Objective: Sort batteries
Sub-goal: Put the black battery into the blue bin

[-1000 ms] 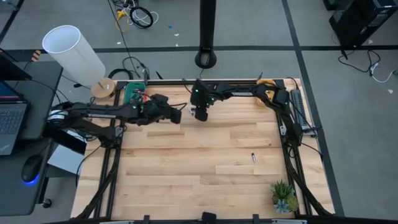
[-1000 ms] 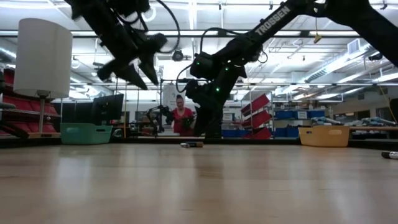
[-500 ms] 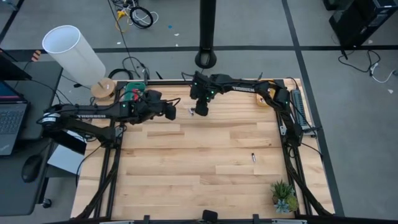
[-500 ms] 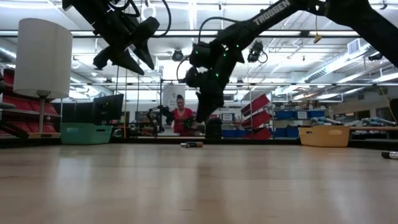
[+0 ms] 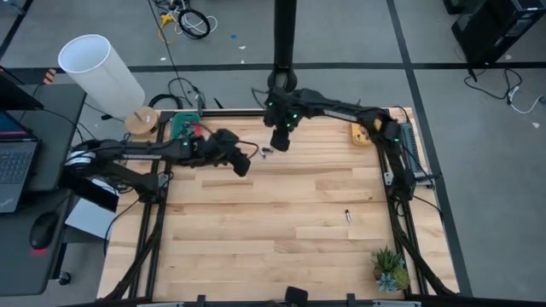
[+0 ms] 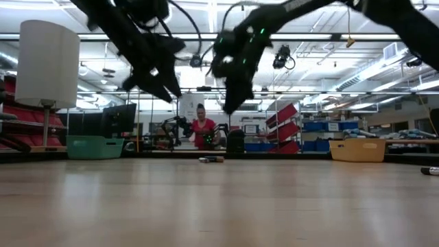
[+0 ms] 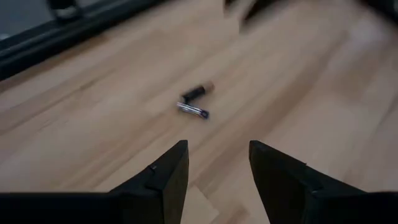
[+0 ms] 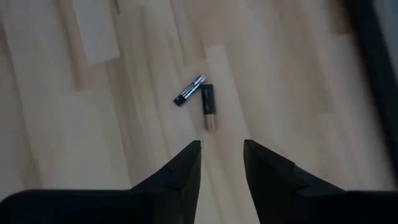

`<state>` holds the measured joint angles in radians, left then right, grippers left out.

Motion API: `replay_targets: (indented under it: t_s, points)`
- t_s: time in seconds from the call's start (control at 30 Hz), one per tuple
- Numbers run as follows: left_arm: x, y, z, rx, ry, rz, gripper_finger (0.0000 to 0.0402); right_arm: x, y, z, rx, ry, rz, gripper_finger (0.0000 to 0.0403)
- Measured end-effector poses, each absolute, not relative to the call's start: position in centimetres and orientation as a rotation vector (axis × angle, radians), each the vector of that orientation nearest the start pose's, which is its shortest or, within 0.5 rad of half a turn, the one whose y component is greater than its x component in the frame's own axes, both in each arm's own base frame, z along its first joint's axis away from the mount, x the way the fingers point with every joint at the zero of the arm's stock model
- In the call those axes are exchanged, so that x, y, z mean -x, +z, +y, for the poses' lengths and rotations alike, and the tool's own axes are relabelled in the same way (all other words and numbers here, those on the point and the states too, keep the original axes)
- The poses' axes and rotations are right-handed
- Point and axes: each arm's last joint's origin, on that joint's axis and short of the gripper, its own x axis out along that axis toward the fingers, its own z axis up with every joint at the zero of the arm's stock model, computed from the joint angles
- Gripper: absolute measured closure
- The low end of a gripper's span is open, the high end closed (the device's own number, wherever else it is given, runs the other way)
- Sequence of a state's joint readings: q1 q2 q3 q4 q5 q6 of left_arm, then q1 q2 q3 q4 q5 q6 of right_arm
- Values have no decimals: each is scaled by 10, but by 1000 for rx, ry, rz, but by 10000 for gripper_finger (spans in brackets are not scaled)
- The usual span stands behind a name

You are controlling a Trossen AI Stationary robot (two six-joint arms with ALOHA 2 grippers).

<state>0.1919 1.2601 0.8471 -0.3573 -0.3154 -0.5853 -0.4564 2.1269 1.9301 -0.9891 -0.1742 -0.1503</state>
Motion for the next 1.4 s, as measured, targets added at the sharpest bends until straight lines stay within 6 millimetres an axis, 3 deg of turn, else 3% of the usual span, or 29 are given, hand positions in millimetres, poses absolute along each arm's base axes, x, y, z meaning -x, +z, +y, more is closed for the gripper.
replay_targets:
  t_s: [0.23, 0.37, 0.53, 0.67, 1.0, 1.2, 1.4]
  points:
    - [-286, 203, 97, 357, 399, 696, 220, -369, 321, -169, -212, -231, 1065, 286]
    - [-296, 179, 120, 314, 359, 710, 220, -356, 356, -143, -204, -240, 977, 286]
    - [-303, 170, 148, 316, 279, 728, 220, -343, 380, -114, -158, -285, 913, 286]
    - [-314, 169, 161, 257, 198, 766, 220, -334, 377, -96, -179, -302, 881, 286]
    - [-344, 164, 192, 144, 94, 943, 220, -303, 341, -58, -310, -332, 829, 286]
    - [-344, 153, 196, 112, 54, 1002, 220, -285, 338, -48, -376, -403, 766, 286]
    - [-345, 142, 196, 71, 40, 1030, 235, -283, 341, -47, -374, -437, 735, 286]
